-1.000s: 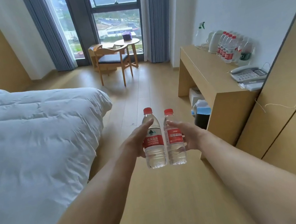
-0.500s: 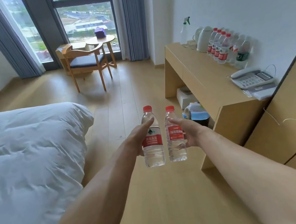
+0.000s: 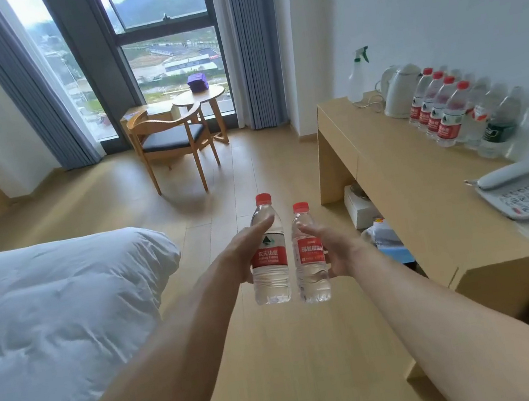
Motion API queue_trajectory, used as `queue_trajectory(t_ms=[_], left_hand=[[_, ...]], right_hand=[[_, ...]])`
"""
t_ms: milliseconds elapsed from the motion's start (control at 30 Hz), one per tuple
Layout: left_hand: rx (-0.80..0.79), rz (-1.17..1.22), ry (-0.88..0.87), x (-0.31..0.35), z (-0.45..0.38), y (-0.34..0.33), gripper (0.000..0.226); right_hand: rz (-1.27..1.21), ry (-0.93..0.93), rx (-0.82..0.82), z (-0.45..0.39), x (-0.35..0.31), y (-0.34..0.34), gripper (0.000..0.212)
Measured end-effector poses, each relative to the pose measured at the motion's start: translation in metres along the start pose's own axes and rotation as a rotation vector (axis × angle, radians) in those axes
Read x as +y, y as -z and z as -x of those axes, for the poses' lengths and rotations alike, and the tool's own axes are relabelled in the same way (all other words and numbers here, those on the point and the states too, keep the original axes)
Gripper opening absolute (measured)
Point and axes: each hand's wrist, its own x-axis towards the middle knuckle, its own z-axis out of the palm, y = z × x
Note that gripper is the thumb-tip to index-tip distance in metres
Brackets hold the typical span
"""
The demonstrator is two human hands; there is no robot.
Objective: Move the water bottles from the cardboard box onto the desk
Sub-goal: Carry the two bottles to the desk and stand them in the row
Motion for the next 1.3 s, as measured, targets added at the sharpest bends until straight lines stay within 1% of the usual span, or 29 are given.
queue_trajectory(t_ms=[133, 300, 433, 567, 733, 867, 967, 1100, 1200, 1300], left_hand=[[0.042, 0.011, -0.022, 0.046, -0.048, -0.003, 0.069], [0.02, -0.008, -0.012, 0.076, -0.106, -0.015, 0.067], [-0.032, -0.026, -0.011, 0.099, -0.151, -0.03, 0.065], [-0.101, -0.046, -0.02, 0.123, -0.2, -0.047, 0.061], [-0.259, -0.025, -0.016, 0.158, -0.267, -0.065, 0.057], [-0.332, -0.036, -0.011, 0.195, -0.327, -0.074, 0.067], [-0.391, -0.083, 0.001, 0.227, -0.374, -0.074, 0.072], [-0.407, -0.12, -0.026, 0.272, -0.434, -0.074, 0.066], [-0.47, -0.151, -0.008, 0.299, -0.47, -0.079, 0.066], [-0.545, -0.154, 0.027, 0.315, -0.498, -0.091, 0.064]], right_hand=[[0.005, 0.013, -0.019, -0.047, -0.048, 0.022, 0.041], [-0.002, 0.011, -0.02, -0.09, -0.086, 0.051, 0.035], [-0.014, 0.02, 0.01, -0.119, -0.108, 0.078, 0.044], [-0.05, 0.025, 0.09, -0.148, -0.125, 0.108, 0.052], [-0.069, 0.027, 0.161, -0.192, -0.154, 0.141, 0.05], [-0.095, 0.03, 0.235, -0.232, -0.186, 0.16, 0.05], [-0.165, 0.014, 0.288, -0.264, -0.214, 0.172, 0.043], [-0.211, 0.023, 0.344, -0.307, -0.251, 0.184, 0.042], [-0.235, 0.041, 0.426, -0.331, -0.272, 0.193, 0.04], [-0.257, 0.03, 0.516, -0.345, -0.283, 0.207, 0.044]])
